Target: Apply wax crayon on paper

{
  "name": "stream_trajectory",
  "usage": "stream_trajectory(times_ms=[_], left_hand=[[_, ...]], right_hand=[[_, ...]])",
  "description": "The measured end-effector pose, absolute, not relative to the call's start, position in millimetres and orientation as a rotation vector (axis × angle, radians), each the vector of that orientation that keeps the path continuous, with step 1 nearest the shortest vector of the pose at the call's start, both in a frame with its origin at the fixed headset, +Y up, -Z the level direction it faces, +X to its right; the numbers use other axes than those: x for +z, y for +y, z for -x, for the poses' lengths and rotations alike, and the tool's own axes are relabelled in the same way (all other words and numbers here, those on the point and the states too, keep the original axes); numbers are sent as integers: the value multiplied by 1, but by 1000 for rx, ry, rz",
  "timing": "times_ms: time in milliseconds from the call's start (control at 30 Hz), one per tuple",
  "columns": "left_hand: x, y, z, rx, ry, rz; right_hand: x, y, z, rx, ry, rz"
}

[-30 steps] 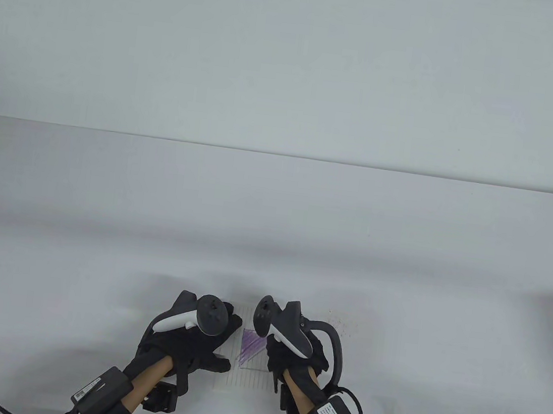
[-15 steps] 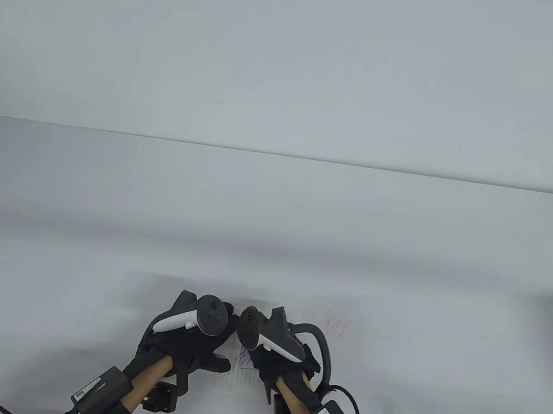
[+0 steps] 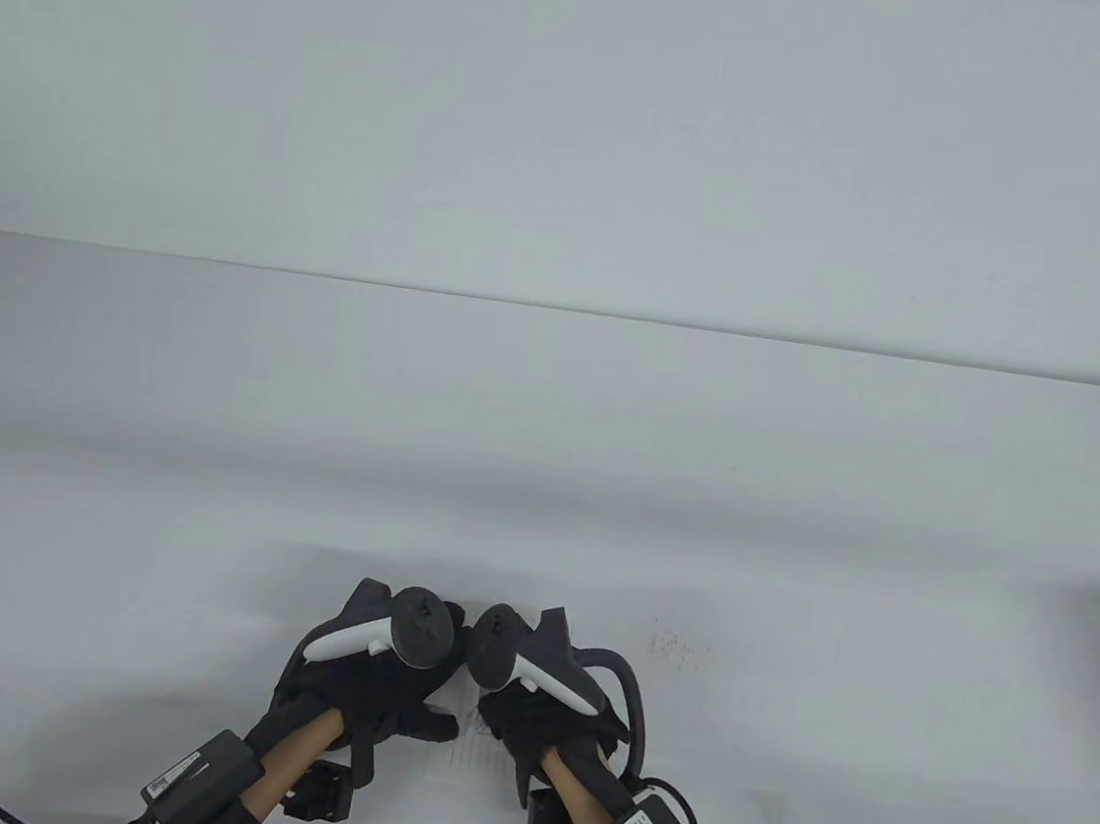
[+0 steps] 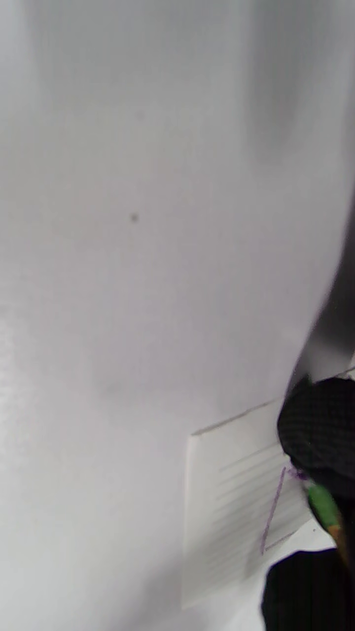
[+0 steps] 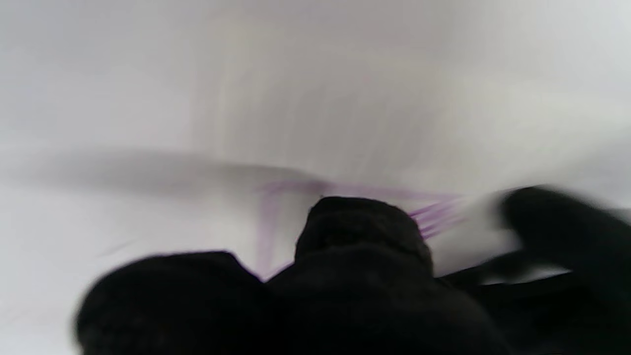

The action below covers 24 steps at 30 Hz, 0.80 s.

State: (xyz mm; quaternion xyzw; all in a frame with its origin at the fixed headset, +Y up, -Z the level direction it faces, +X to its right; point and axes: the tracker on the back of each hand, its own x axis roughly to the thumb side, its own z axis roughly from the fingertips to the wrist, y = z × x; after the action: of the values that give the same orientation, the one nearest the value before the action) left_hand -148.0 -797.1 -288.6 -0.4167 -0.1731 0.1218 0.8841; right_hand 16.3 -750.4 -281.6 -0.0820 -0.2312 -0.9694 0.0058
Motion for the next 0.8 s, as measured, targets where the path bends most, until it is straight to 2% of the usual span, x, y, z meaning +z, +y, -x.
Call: stream_trajectory(times_ms=[67, 133, 167, 200, 233, 300, 367, 400, 467, 533, 567, 600, 633, 733, 767, 800], left_hand=[[-289, -797, 148, 254, -360, 868], [-289, -797, 148, 256, -360, 869], [-289, -797, 148, 256, -360, 870], [-289, -797, 148, 257, -360, 871], [-289, -797, 148, 257, -361, 871], [-289, -797, 148, 257, -360, 870], [-289, -797, 148, 254, -360, 868], [-289, -797, 148, 255, -360, 868], [-289, -797, 148, 257, -360, 869], [-289, -797, 148, 257, -361, 871], [-289, -797, 148, 257, -361, 871], [-289, -797, 148, 258, -361, 872], [-289, -797, 148, 259, -360, 872], [-289, -797, 148, 254, -361, 869], [-289, -798, 148, 256, -360, 869], [-289, -798, 148, 258, -360, 870]], right_hand=[[-287, -749, -26, -3015, -533, 82], [-285, -749, -24, -2986, -498, 165], [-282, -751, -20, -3045, -659, 307], [-279, -756, -15, -3145, -924, 400], [-277, -759, -12, -3174, -1036, 348], [-282, -755, -16, -3108, -817, 290], [-288, -751, -27, -3026, -577, 95], [-289, -751, -30, -3017, -538, 40], [-287, -751, -30, -3010, -460, 65], [-281, -752, -23, -3069, -699, 277], [-278, -756, -18, -3106, -930, 367], [-277, -755, -17, -3105, -969, 268], [-280, -755, -20, -3098, -838, 265], [-287, -752, -29, -3025, -611, 37], [-286, -751, -28, -2993, -518, 6], [-284, -751, -25, -2954, -477, 78]])
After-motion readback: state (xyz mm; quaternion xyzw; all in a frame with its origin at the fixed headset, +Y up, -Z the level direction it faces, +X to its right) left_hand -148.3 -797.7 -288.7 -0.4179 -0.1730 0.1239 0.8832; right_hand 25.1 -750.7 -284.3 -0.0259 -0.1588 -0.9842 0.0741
